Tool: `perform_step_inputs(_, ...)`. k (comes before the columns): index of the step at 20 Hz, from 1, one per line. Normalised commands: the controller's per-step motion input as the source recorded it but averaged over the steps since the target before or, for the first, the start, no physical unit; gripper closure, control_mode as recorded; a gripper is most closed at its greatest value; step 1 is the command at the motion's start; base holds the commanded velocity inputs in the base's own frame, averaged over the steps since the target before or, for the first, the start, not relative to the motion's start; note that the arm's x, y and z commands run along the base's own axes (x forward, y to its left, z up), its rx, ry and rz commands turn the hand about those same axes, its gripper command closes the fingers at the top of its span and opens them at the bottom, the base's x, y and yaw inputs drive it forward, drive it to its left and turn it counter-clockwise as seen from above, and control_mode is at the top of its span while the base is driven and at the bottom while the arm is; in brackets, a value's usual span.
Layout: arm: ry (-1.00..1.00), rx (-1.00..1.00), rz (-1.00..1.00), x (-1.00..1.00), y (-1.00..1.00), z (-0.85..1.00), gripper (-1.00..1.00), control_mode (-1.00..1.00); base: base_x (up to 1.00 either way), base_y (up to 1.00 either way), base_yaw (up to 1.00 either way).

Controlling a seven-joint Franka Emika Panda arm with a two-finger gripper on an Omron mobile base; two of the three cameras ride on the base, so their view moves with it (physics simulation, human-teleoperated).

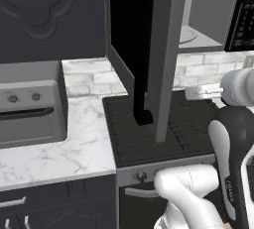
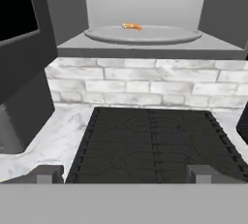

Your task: Close the microwave door.

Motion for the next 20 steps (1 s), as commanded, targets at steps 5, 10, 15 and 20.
perform_step_inputs(5, -0.41, 0.00, 0.00, -0.63, 0.00, 0.20, -1.00, -1.00, 0.00, 0.00, 0.00)
perform_step_inputs(10, -0.39, 0.04, 0.00, -0.79, 0.06, 0.32, -1.00, -1.00, 0.00, 0.00, 0.00)
perform_step_inputs(15, -0.37, 0.02, 0.03, -0.65, 0.07, 0.48, -1.00, -1.00, 0.00, 0.00, 0.00)
perform_step_inputs(20, -0.33, 0.01, 0.12, -0.89, 0.36, 0.38, -1.00, -1.00, 0.00, 0.00, 0.00)
